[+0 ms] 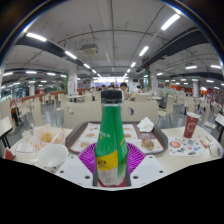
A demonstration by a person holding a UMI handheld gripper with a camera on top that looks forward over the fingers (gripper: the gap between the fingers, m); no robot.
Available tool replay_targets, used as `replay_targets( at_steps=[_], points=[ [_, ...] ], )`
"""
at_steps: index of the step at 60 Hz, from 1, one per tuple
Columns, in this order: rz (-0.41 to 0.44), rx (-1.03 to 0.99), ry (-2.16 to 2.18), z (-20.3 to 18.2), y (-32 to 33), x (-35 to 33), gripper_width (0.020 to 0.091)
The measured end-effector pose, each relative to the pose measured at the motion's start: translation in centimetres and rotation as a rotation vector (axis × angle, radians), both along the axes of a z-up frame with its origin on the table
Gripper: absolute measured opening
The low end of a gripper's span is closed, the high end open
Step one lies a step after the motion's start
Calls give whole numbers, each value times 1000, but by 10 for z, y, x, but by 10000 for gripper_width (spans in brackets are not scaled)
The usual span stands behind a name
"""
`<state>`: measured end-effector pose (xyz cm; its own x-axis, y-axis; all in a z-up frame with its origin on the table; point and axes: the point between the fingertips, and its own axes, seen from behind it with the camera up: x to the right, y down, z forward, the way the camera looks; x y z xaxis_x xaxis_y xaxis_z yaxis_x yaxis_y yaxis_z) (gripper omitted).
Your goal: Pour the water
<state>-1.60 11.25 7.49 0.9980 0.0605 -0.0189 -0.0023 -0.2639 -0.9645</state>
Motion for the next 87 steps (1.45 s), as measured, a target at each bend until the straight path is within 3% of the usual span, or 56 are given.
replay_targets(
  at_steps=[4, 16, 21, 28, 30, 33, 34, 42, 56, 72, 87],
  points=[
    [33, 63, -27, 9, 1, -1, 369],
    [24, 76, -27, 10, 0, -1, 367],
    [10, 55, -6, 9, -2, 2, 417],
    [27, -21, -27, 6, -8, -2, 540],
    [49, -56, -48, 2, -12, -4, 638],
    [75, -91, -68, 4, -19, -6, 846],
    [77, -93, -67, 8, -21, -7, 869],
    [13, -164, -23, 40, -53, -3, 854],
    [-74, -295, -28, 114, -170, -13, 855],
    [-42, -412, -38, 145, -281, -48, 850],
    [30, -404, 28, 147, -310, -52, 842]
  ],
)
